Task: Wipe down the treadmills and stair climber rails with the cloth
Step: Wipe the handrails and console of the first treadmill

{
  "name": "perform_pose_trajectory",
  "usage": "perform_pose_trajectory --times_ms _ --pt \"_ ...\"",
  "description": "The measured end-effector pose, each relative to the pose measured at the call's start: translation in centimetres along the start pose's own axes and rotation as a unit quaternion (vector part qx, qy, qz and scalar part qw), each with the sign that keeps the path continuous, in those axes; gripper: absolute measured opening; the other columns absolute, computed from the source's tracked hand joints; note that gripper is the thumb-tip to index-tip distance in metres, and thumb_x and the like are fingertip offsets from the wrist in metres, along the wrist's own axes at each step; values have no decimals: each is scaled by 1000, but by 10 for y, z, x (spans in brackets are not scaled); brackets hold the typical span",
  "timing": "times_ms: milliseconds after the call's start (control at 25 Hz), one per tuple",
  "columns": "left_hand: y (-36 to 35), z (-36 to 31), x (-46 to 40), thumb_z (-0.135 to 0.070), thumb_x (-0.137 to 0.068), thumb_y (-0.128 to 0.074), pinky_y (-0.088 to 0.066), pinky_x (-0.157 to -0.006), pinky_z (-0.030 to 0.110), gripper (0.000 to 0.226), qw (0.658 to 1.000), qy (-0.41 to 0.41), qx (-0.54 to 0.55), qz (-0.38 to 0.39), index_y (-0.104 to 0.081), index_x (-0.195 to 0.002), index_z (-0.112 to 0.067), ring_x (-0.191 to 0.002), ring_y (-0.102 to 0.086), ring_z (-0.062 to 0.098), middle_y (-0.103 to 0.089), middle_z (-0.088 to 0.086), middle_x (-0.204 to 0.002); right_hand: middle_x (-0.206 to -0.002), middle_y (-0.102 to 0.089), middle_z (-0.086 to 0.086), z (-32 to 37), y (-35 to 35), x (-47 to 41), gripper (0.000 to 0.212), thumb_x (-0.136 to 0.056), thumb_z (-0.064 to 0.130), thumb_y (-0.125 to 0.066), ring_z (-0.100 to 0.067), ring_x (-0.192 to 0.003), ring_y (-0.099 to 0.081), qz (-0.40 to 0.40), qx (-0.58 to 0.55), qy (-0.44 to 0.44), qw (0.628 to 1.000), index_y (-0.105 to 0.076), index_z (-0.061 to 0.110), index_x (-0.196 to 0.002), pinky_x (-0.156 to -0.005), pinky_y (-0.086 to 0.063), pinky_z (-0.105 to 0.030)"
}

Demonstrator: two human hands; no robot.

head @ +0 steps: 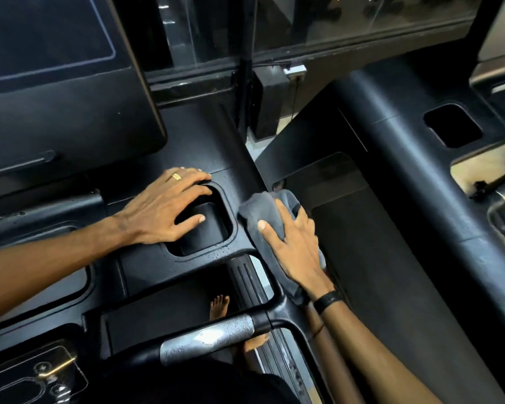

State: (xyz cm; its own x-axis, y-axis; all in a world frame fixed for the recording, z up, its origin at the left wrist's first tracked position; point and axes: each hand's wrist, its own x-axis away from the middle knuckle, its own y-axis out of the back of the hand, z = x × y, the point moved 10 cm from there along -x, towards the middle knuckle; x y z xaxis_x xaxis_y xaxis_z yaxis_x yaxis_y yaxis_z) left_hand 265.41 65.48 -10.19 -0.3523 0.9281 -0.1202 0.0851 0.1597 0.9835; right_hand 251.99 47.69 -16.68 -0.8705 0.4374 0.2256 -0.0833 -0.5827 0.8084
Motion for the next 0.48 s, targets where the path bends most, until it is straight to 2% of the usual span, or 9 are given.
perform_pose_trajectory --times_ms 120,160,200,280,360,400,480 --pt "-3 2 1 -50 -92 -49 -31 -116 45 52 1000 -2 6 -1 -58 -127 -12 -137 -44 30 -49 11 -145 -161 -30 -9 -62 0 50 92 -78 88 -26 -28 -147 -27 52 -150 -128 979 -24 40 -156 -118 -27 -50" --pt "-2 2 1 -50 -92 -49 -31 -116 45 52 1000 -2 5 -3 -58 -127 -13 -137 -44 30 -49 10 -145 -159 -34 -10 -75 3 71 95 -78 90 -23 -29 -145 -31 41 -140 -172 974 -26 36 -156 -117 -28 -49" --pt "-3 2 1 -51 -92 -49 -31 -116 44 52 1000 -1 5 -4 -59 -126 -13 -137 -44 30 -49 10 -145 -155 -38 -12 -77 7 91 95 -80 91 -16 -32 -140 -36 21 -70 -198 978 -26 35 -156 -113 -31 -52" --pt "-3 3 1 -50 -92 -50 -32 -115 44 52 1000 1 5 -7 -59 -126 -13 -136 -44 30 -49 10 -144 -145 -44 -20 -42 1 107 81 -88 81 -10 -39 -125 -46 9 82 -171 982 -29 34 -151 -100 -39 -58" --pt "-4 3 1 -50 -92 -50 -32 -114 44 51 1000 1 2 -4 -59 -125 -13 -136 -44 30 -49 10 -144 -137 -47 -22 3 -2 77 69 -95 74 -19 -41 -116 -50 -38 111 -106 987 -36 31 -146 -93 -41 -58" --pt "-5 2 1 -51 -92 -50 -31 -114 43 52 1000 0 1 0 -59 -125 -12 -136 -44 30 -49 10 -144 -139 -46 -21 17 1 50 66 -97 72 -23 -41 -118 -48 -43 104 -79 990 -35 32 -148 -95 -40 -57" --pt "-6 1 -1 -51 -92 -49 -31 -114 44 53 1000 -2 3 8 -60 -125 -12 -136 -44 30 -49 10 -144 -148 -40 -15 8 3 -4 63 -100 64 -30 -38 -134 -39 21 -29 -99 994 -29 31 -153 -110 -31 -54"
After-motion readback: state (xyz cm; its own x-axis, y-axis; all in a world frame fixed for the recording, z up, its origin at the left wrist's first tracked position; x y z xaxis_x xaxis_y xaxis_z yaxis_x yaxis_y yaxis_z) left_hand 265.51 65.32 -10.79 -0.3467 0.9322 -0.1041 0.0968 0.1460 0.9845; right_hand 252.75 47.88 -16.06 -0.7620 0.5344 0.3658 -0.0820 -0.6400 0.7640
